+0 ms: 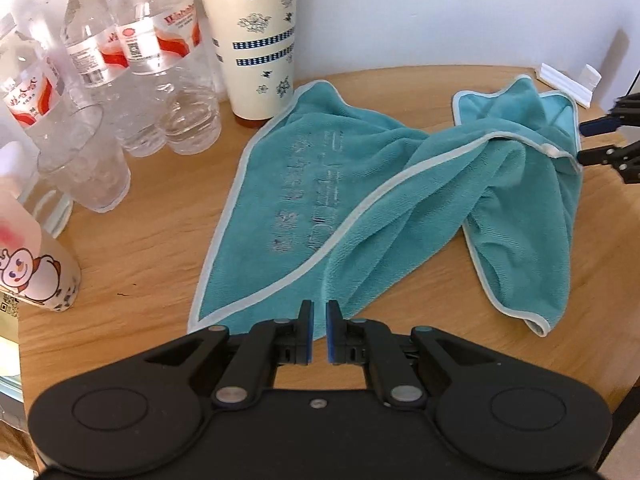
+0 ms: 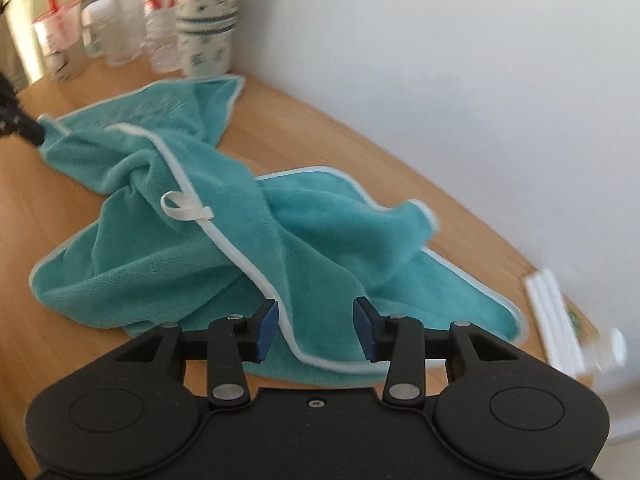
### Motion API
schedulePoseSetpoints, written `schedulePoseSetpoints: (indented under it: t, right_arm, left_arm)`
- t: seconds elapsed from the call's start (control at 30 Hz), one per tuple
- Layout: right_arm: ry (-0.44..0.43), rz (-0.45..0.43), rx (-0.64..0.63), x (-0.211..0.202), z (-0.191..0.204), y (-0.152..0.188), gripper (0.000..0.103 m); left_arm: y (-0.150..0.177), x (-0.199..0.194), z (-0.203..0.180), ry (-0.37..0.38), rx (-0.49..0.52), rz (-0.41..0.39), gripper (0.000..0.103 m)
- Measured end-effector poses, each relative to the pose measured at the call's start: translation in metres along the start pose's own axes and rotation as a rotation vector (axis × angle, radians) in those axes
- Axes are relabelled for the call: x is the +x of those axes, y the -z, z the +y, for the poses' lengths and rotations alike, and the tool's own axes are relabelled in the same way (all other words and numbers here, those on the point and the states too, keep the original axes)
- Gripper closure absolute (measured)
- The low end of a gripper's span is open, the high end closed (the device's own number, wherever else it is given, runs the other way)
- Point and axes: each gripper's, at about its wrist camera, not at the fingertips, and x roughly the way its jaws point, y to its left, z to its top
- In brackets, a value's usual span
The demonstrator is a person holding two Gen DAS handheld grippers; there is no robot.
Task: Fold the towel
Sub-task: 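Lift the towel with both grippers and shake it open between them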
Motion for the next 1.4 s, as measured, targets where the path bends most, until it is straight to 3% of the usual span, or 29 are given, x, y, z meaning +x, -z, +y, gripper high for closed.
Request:
schedulePoseSetpoints:
  t: [0.17,0.27,0.37,0.43,0.57,0.67,0.83,0.9,0.97,1.03,1.1,1.2,1.27,1.4]
  right_arm:
    - [-0.059,0.017,-0.042,0.015,0.005,0.001,0.061]
    - [-0.048,0.034,-0.075,0.02,0.013,-0.001,0.1]
    - [-0.051,0.018,-0.021,0.016,0.011,-0.004,0.1]
    - [-0.054,-0.025,0.021,0.002,0.008,-0.006,0.1]
    - [-0.05,-0.078,0.055,-0.024,0.005,-0.009,0.1]
    - [-0.06,-0.098,0.077,-0.038,0.002,-0.008,0.1]
    - [-0.079,-0.129,0.103,-0.056,0.003,-0.011,0.1]
    - [-0.085,-0.142,0.092,-0.068,0.005,-0.012,0.1]
    - [-0.076,-0.148,0.099,-0.075,0.004,-0.013,0.1]
    - [-0.054,-0.155,0.117,-0.083,0.001,-0.012,0.1]
    - [-0.029,-0.162,0.14,-0.09,-0.003,-0.013,0.1]
    - [-0.005,-0.168,0.134,-0.095,-0.01,-0.018,0.1]
    - [0.057,-0.165,0.13,-0.096,-0.022,-0.032,0.1]
    - [0.14,-0.272,0.157,-0.125,-0.043,-0.059,0.1]
  left_arm:
    - [0.001,0.001,0.004,-0.008,-0.018,-0.006,0.097]
    - [0.0,0.002,0.005,-0.011,-0.028,0.0,0.097]
    - [-0.002,0.003,0.006,-0.009,-0.036,-0.002,0.085]
    - [-0.003,0.003,0.004,-0.005,-0.019,-0.023,0.054]
    - [-0.009,0.009,-0.005,-0.015,0.08,-0.069,0.05]
    - [-0.017,0.02,-0.012,-0.001,0.14,-0.064,0.04]
    - [-0.026,0.041,-0.024,0.039,0.251,-0.075,0.038]
    - [-0.027,0.049,-0.026,0.066,0.28,-0.065,0.038]
    - [-0.028,0.054,-0.025,0.097,0.296,-0.06,0.051]
    - [-0.029,0.056,-0.022,0.17,0.29,-0.053,0.079]
    - [-0.031,0.056,-0.024,0.171,0.301,-0.051,0.092]
    - [-0.044,0.055,-0.034,0.085,0.343,-0.066,0.095]
    - [-0.06,0.045,-0.037,0.049,0.347,-0.115,0.096]
    - [-0.092,0.006,-0.03,-0.013,0.311,-0.236,0.096]
